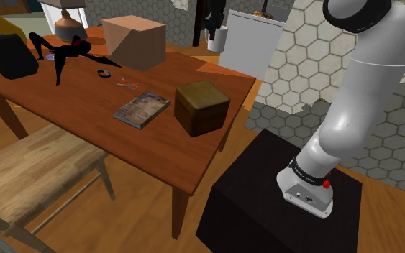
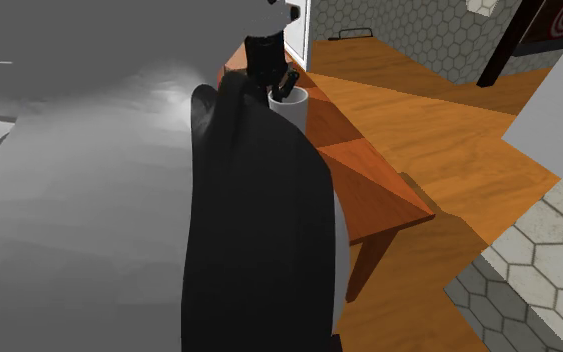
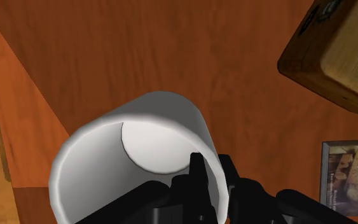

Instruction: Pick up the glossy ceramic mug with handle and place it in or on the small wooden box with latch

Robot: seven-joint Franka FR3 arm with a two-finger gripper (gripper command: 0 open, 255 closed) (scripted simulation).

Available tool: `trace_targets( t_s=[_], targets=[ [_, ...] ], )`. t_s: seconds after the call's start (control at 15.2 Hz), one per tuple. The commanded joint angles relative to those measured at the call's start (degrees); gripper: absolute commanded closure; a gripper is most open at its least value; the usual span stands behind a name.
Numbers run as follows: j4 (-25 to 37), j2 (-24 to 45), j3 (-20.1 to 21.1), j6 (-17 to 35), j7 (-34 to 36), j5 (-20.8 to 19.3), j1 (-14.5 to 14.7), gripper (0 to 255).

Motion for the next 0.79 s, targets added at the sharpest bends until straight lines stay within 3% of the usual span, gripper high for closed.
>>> trace_targets(
  t_s=[0.0, 0.73],
  targets=[
    [-2.6, -2.5, 0.6, 0.1, 1.7, -0.4, 1.2, 255],
    [-17.5, -15.7, 6.7, 0.9, 15.0, -1.0, 8.3, 255]
  ],
)
